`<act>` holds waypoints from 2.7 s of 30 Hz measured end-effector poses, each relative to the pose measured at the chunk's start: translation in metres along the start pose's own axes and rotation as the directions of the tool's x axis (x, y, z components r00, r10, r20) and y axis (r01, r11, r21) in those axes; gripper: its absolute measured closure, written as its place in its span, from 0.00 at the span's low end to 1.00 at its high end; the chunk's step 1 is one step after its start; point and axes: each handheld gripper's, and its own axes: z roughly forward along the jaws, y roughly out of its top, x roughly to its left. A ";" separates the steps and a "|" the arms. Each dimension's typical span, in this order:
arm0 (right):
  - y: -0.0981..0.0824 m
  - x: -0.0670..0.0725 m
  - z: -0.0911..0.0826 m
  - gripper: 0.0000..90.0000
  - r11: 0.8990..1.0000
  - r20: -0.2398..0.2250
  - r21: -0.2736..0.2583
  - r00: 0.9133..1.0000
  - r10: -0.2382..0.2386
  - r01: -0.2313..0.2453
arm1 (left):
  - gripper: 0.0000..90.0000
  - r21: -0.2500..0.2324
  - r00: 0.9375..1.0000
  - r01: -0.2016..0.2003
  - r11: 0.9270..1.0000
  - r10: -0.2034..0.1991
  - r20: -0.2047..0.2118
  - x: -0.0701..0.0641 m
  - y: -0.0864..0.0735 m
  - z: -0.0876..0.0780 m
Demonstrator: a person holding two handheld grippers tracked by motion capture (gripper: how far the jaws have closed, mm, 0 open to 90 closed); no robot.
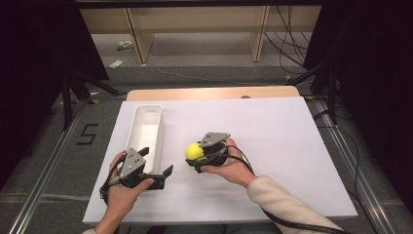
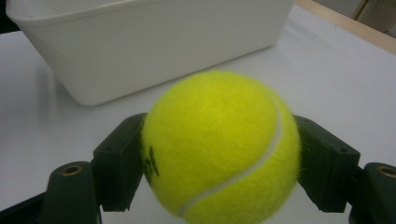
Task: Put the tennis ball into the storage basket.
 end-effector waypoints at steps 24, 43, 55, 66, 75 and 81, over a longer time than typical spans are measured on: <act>0.010 -0.001 -0.007 0.29 1.000 0.007 -0.032 1.000 -0.001 0.001 | 0.00 -0.001 1.000 0.000 1.000 0.000 0.000 0.000 0.000 0.000; 0.015 -0.003 -0.012 0.29 0.999 0.015 -0.054 1.000 0.001 0.000 | 0.00 -0.002 1.000 -0.003 1.000 0.003 -0.001 0.000 0.000 -0.001; 0.019 -0.004 -0.014 0.29 0.997 0.021 -0.071 1.000 0.002 -0.001 | 0.00 -0.003 1.000 0.000 1.000 0.000 -0.005 0.000 0.000 -0.001; 0.024 -0.005 -0.016 0.29 0.996 0.021 -0.084 1.000 0.003 -0.002 | 0.00 -0.003 1.000 0.001 1.000 -0.001 -0.006 0.000 0.000 -0.001; 0.028 -0.005 -0.016 0.29 0.996 0.022 -0.093 1.000 0.006 -0.004 | 0.00 -0.001 1.000 -0.001 1.000 0.001 -0.008 0.000 0.000 -0.001; 0.033 -0.006 -0.015 0.29 0.995 0.020 -0.103 1.000 0.009 -0.006 | 0.00 -0.001 1.000 0.000 1.000 0.000 -0.007 0.001 0.000 -0.001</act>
